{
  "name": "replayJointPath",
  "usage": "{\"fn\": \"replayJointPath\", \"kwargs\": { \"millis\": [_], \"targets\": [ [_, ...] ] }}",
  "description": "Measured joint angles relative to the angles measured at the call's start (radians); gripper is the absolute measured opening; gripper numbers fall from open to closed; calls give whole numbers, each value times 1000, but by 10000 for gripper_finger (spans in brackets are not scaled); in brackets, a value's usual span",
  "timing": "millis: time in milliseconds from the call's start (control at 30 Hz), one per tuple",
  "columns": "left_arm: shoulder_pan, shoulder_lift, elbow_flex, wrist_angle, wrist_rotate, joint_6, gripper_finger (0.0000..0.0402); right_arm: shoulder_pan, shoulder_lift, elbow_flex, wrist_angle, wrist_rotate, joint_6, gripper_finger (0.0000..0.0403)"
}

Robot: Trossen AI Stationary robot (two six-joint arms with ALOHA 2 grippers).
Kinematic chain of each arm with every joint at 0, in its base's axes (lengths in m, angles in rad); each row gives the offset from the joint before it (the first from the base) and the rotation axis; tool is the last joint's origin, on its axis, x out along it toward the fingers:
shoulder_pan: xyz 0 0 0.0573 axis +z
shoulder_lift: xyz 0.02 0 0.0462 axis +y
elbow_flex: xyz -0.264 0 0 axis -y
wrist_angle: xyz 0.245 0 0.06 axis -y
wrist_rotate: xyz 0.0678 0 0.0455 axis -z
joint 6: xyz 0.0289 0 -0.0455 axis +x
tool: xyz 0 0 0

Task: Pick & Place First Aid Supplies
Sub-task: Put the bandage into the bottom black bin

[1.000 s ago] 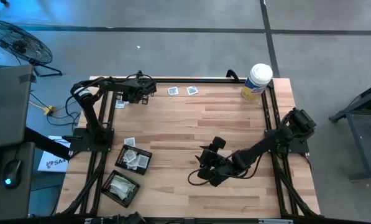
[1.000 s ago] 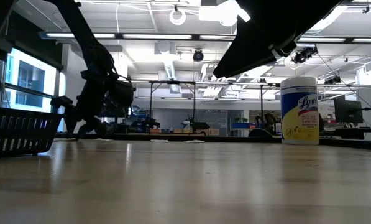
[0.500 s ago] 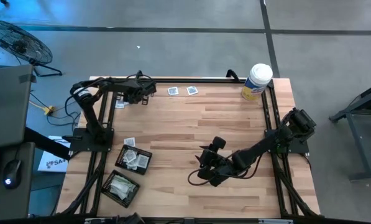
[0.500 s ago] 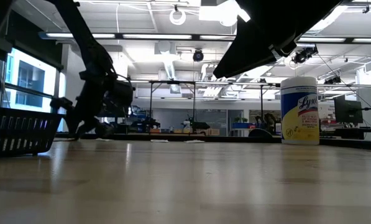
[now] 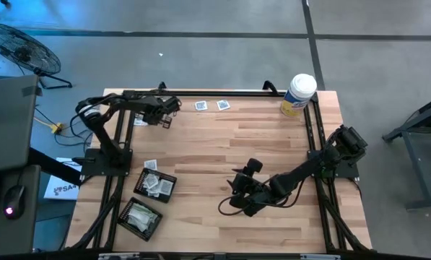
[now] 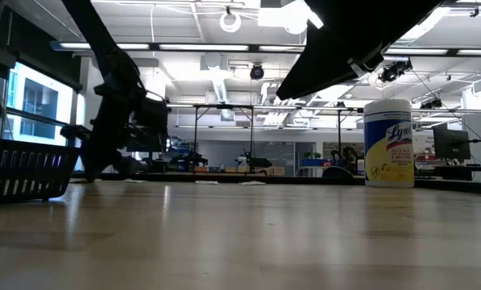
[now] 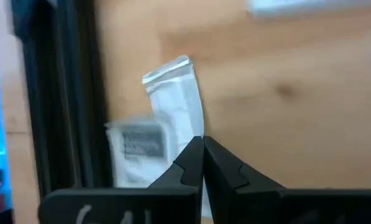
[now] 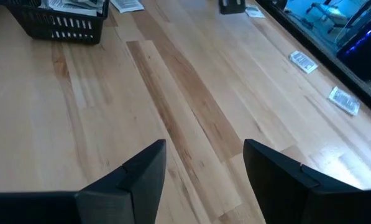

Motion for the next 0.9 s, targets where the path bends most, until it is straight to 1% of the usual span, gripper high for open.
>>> {"fn": "replayJointPath", "kwargs": {
  "millis": [167, 467, 600, 767, 900],
  "targets": [
    [-107, -113, 3, -30, 10, -4, 1, 0, 0, 0, 0, 9, -10, 209],
    [-404, -360, 4, -137, 8, -12, 1, 0, 0, 0, -1, 9, -10, 208],
    [-569, -470, 4, -192, 46, -11, 0, 0, 0, 0, -1, 9, -11, 209],
    [-803, -576, 5, -317, 87, -8, 0, 0, 0, 0, -1, 9, -26, 209],
    [-986, -640, 6, -345, 180, -39, 0, -3, 0, 0, 4, 24, -39, 209]
  ]
}}
